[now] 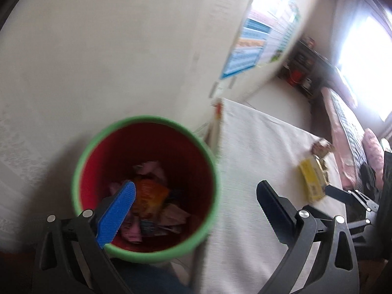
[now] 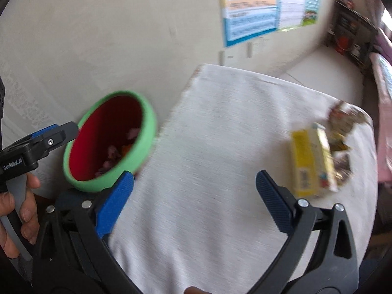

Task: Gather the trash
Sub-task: 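Move both tools back over the table of trash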

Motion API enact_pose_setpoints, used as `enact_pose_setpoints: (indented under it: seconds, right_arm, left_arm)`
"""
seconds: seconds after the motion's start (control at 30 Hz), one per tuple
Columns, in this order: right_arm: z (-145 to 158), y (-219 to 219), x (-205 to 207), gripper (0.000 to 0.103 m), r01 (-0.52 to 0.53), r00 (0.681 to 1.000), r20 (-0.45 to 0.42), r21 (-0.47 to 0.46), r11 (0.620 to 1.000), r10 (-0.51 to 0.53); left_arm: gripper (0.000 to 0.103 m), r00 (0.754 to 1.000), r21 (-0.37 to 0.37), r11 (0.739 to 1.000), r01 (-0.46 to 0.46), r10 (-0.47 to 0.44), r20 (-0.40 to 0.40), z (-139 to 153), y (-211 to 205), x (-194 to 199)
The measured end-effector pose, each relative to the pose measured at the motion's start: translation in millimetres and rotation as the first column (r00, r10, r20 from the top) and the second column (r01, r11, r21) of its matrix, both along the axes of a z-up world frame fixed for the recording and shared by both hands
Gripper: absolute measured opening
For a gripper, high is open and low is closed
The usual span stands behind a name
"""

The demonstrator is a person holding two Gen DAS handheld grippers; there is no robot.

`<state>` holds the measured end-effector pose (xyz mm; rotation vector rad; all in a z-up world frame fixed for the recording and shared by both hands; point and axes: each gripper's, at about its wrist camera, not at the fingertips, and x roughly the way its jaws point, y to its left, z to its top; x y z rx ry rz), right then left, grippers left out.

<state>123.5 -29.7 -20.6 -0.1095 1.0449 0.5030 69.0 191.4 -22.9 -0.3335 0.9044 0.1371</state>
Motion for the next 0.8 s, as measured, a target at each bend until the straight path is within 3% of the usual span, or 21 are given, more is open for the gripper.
enact_pose_setpoints:
  seconds: [0.5,0.8]
  right_arm:
    - [2.9,-168.6,14.4,0.098,0.265,0.964,0.028,-0.027,0.964,-0.264]
    - [-2.9,-221.4,27.8,0.098,0.325,0.946,0.025,-0.027,0.945,-0.325]
  left_arm:
    - [0.095,0.975,-0.026,0.975,0.219,-0.22,-0.023,3.4,-127.9,41.5]
    - [0.095,0.943,-0.062,0.944,0.325,-0.329,-0.053,-4.2,-200.3,75.6]
